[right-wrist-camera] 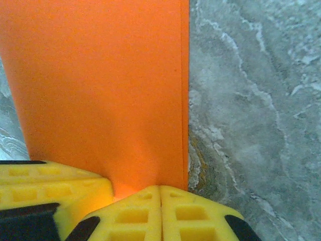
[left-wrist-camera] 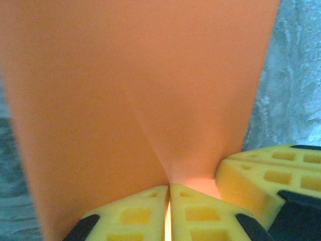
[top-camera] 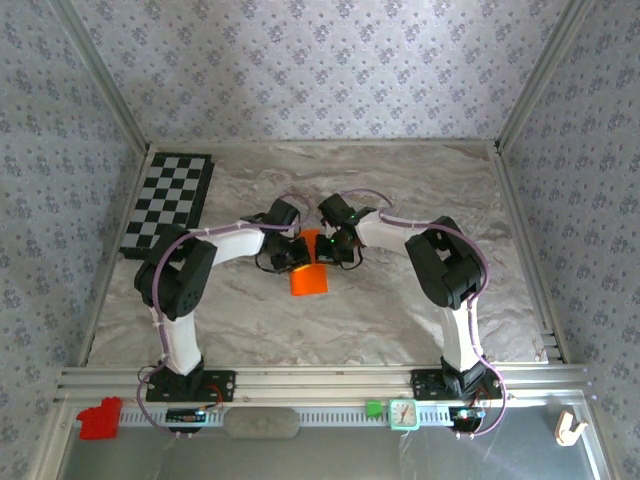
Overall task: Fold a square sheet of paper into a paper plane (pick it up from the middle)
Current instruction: First fold the square sheet of paper in half at the center of the table.
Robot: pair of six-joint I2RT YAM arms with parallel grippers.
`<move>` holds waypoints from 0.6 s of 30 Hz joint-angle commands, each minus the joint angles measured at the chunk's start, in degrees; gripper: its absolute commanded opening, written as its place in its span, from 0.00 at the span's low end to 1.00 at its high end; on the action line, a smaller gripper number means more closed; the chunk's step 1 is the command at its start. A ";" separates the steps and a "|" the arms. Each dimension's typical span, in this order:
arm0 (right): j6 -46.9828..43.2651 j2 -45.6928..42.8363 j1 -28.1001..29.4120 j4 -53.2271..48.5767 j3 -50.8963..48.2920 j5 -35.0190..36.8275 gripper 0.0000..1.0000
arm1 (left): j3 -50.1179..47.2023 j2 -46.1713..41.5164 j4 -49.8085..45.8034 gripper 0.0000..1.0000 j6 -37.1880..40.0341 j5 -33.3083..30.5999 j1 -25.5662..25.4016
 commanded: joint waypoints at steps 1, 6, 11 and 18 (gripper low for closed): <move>-3.51 8.40 -0.99 -14.37 -4.97 14.22 0.07 | -4.21 -2.12 -4.74 0.12 2.69 -1.19 3.82; -3.89 8.60 -1.19 -14.87 -4.67 15.87 0.07 | -7.83 -4.85 -5.65 0.12 4.29 -1.35 7.65; -4.04 8.61 -0.94 -15.31 -3.97 15.89 0.07 | -7.60 -9.33 -7.46 0.12 5.86 -1.95 9.42; -4.39 8.33 -0.81 -15.76 -2.88 15.22 0.07 | -6.55 -15.17 3.41 0.13 2.65 6.97 7.19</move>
